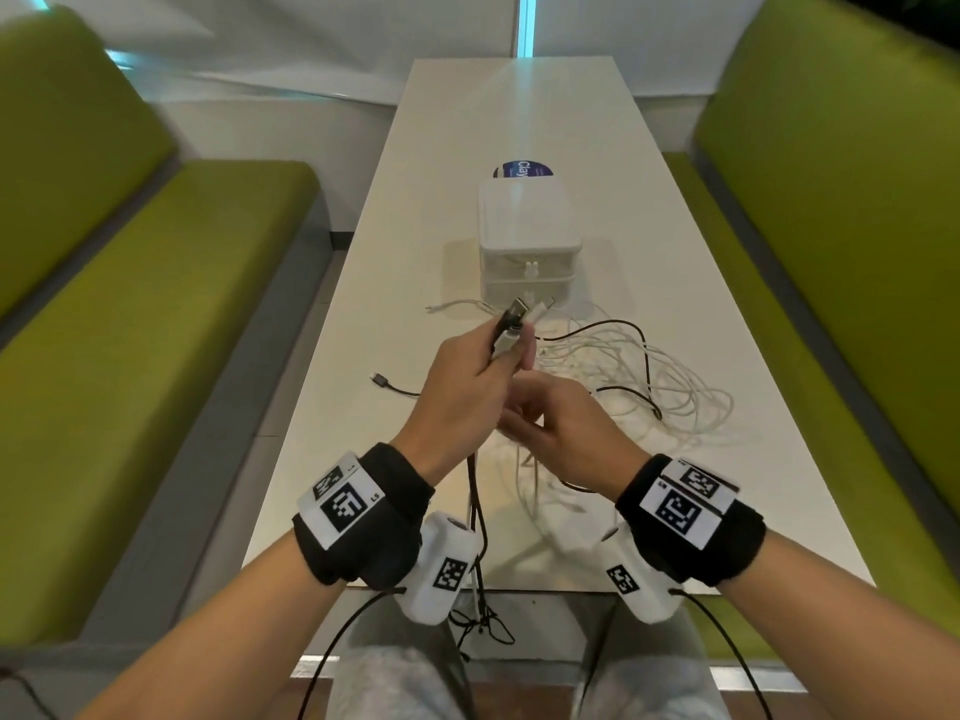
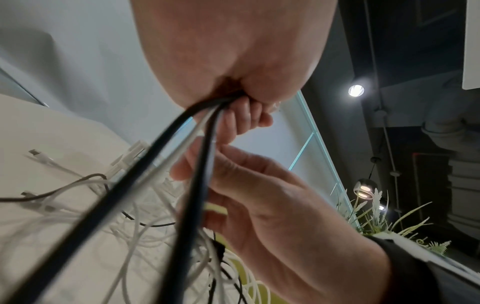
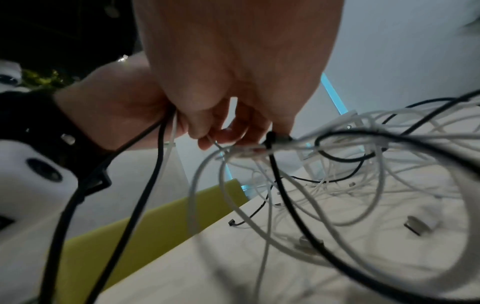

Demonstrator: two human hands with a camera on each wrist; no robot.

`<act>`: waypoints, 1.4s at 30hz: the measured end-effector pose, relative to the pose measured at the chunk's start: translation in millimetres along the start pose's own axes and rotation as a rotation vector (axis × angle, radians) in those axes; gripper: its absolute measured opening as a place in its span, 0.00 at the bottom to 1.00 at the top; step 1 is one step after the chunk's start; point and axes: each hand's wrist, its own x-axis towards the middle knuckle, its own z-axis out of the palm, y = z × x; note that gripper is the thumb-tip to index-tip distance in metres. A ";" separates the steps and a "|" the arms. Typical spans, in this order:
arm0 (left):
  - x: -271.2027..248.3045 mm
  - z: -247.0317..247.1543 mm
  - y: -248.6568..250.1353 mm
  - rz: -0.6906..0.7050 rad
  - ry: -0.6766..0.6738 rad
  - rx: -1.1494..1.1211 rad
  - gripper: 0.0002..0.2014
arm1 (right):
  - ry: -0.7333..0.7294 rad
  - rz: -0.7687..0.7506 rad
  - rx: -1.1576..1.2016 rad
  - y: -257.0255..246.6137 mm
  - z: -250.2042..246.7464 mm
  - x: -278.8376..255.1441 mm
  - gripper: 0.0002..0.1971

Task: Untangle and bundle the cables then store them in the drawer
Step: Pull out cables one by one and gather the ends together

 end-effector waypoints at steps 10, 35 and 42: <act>-3.6 1.4 -0.4 0.032 -0.047 -0.037 0.11 | 0.031 0.087 0.254 -6.0 6.6 -10.3 0.08; 1.2 -16.8 6.9 -0.185 -0.103 -0.142 0.27 | 0.055 -0.098 -0.360 16.1 1.2 -12.4 0.26; 12.4 -55.1 22.7 -0.031 0.064 0.049 0.26 | -0.083 0.035 -0.545 31.1 -13.8 -16.9 0.22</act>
